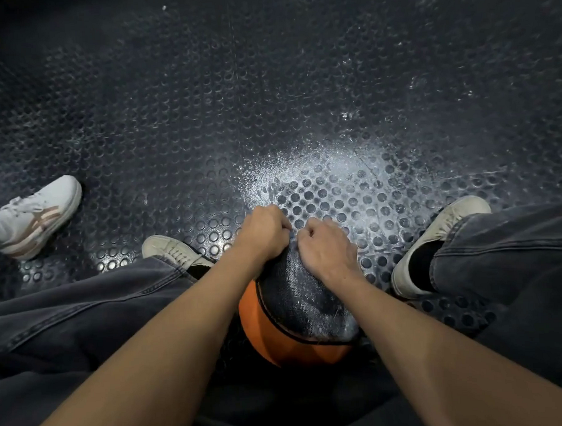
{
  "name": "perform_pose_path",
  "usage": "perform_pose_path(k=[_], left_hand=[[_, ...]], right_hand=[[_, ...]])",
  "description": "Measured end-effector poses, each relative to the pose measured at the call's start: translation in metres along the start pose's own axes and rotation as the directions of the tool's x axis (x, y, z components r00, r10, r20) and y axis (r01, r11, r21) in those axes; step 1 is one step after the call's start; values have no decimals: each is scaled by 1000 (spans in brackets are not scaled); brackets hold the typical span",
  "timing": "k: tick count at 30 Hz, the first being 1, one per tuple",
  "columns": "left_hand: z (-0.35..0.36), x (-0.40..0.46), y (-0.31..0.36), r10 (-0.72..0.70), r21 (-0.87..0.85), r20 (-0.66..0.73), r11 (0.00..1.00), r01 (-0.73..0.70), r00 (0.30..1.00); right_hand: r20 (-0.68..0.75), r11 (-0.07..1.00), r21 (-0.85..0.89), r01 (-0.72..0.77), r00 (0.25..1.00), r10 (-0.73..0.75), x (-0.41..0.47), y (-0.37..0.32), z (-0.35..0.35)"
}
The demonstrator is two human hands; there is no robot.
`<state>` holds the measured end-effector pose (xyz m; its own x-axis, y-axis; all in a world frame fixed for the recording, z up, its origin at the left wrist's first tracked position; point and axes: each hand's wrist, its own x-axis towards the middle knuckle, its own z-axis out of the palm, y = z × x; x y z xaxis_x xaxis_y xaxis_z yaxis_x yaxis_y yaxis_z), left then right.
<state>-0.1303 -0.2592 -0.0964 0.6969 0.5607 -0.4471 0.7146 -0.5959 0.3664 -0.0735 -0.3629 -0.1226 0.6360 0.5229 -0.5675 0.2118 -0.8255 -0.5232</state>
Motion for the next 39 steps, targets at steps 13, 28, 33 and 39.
perform_pose_path(k=[13, 28, 33, 39], left_hand=[[-4, 5, 0, 59, -18, 37, 998, -58, 998], [-9, -22, 2, 123, 5, 48, 992, -123, 991], [-13, -60, -3, 185, 81, 25, 979, -187, 982], [1, 8, 4, 65, -7, 64, 998, -65, 996]], right_hand=[[-8, 1000, -1, 6, 1000, -6, 4, 2, 1], [-22, 998, 44, -40, 999, 41, 5, 4, -1], [-2, 1000, -3, 8, 1000, -8, 3, 0, 2], [-38, 1000, 13, 10, 999, -10, 2, 3, 0]])
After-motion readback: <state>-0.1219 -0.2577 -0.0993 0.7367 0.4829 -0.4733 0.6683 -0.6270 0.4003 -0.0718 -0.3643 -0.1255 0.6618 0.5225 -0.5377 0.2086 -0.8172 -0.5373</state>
